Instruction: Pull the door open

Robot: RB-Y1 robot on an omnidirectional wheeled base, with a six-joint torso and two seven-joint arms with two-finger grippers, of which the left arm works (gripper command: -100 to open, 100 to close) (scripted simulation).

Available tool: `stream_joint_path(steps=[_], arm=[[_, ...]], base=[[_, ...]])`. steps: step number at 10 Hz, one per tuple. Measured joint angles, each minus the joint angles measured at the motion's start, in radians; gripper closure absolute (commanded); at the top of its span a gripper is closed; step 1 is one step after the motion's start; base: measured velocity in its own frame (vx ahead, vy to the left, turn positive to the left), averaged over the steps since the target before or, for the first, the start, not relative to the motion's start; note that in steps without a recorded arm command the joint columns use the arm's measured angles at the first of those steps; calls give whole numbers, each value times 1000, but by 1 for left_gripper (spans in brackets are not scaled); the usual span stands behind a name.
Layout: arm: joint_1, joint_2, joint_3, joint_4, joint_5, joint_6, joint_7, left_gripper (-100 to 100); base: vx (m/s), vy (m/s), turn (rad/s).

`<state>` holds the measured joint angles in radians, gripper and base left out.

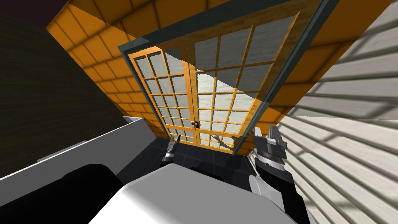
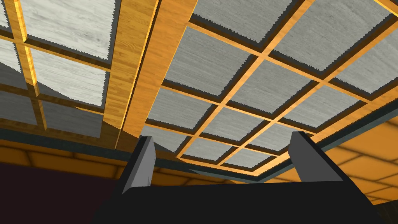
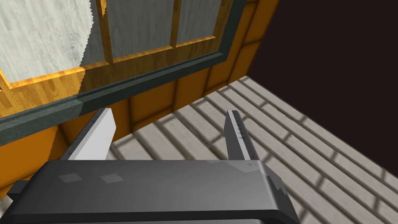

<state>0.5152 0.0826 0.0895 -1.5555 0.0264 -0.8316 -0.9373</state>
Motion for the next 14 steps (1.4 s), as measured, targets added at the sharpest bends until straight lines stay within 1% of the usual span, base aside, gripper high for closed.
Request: stream_joint_path(steps=[1,2,3,4,5,7,8,9,10,11,13,14], arm=[[13,-1,-1,14,1,-6,-30,-100],[11,1,1,36,3,-7,-58,-100],[11,3,3,64,5,-13,-85,-100],[7,3,5,102,6,-26,-112,-100],[13,6,6,120,9,-31,-138,-100],[19,0,5,152,9,-33,-192,-100],[12,-5,5,185,9,-40,-222,-100],[11,1,9,210,12,-46,-243,-100],[14,0,10,228,13,-51,-266,-100],[19,-6,8,241,13,-54,-291,-100],[16,-9,9,280,14,-61,-337,-100],[16,-6,12,302,17,-66,-355,-100]], base=[[108,22,-148],[98,23,-159],[100,11,-121],[102,21,-124],[112,27,-170],[109,32,-120],[88,13,-148],[88,9,-111],[99,22,-97],[93,38,-119],[97,37,-111],[90,50,-86]])
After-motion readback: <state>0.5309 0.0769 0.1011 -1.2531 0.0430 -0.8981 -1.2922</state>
